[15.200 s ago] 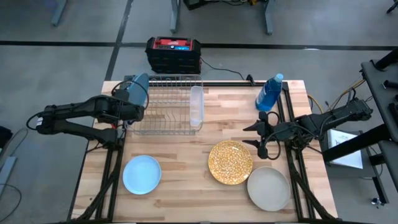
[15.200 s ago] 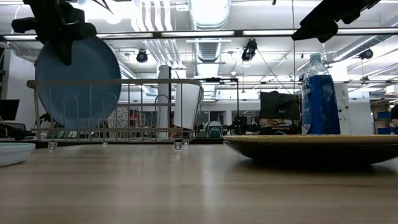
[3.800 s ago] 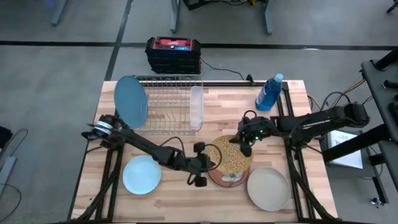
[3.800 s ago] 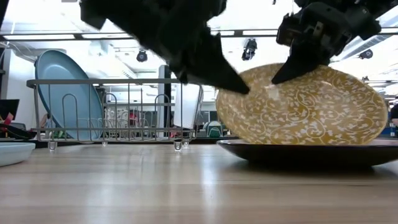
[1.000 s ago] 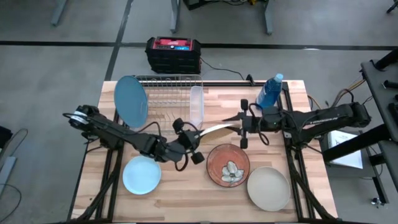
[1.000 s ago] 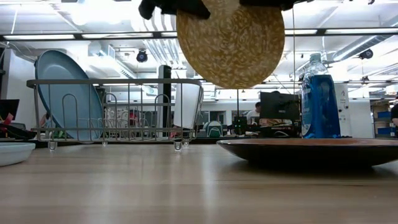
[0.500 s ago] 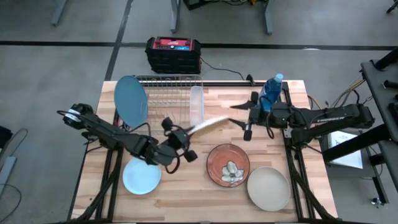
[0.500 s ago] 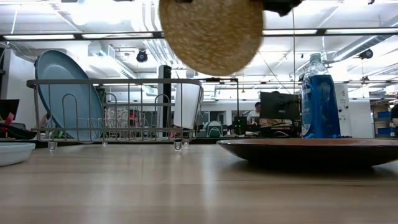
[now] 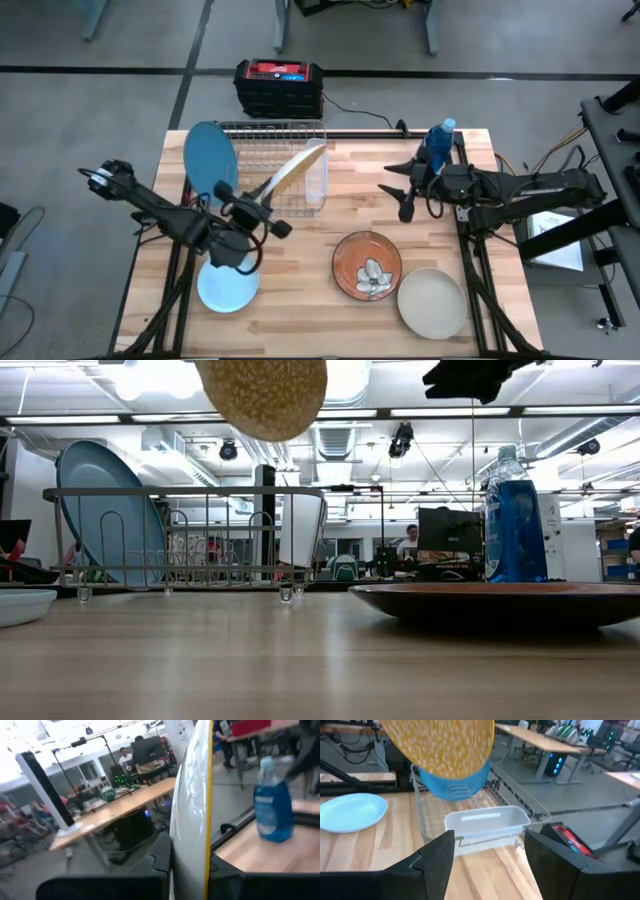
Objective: Sort dishes
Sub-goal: Put the yellow plate in the dish rack
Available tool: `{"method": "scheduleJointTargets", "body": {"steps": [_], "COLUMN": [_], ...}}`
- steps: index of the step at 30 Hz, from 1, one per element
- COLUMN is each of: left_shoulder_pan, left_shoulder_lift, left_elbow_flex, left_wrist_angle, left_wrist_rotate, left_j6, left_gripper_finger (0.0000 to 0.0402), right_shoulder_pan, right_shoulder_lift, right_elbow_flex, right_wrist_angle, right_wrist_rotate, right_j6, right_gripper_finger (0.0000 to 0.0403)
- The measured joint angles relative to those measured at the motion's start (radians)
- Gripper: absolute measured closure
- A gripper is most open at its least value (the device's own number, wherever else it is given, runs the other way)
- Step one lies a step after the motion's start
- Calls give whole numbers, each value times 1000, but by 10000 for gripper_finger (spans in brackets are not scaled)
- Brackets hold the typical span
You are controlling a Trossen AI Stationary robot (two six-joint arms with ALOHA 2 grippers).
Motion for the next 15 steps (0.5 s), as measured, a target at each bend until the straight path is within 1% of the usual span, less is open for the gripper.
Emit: {"method": "scheduleJointTargets", "body": {"steps": [5, 8, 10, 15], "left_shoulder_pan": [36, 60, 73, 80], "left_shoulder_lift": [-60, -110, -150, -233], "left_elbow_flex": [0, 0, -1, -1], "left_wrist_angle": [-130, -302, -459, -886], "left_wrist_rotate": [2, -2, -1, 12], "left_j6": [-28, -125, -279, -800], "left_gripper_finger": [390, 390, 390, 390], "right_shoulder_pan": [0, 0, 0, 0], "right_shoulder_lift": [34, 62, 81, 118], "right_elbow_flex": [-4, -8, -10, -11], "right_wrist_angle": [-4, -4, -5, -3], "right_wrist_rotate": [-3, -3, -3, -4], "right_j6": [18, 34, 36, 61], "right_gripper_finger": [180, 181, 179, 172]}}
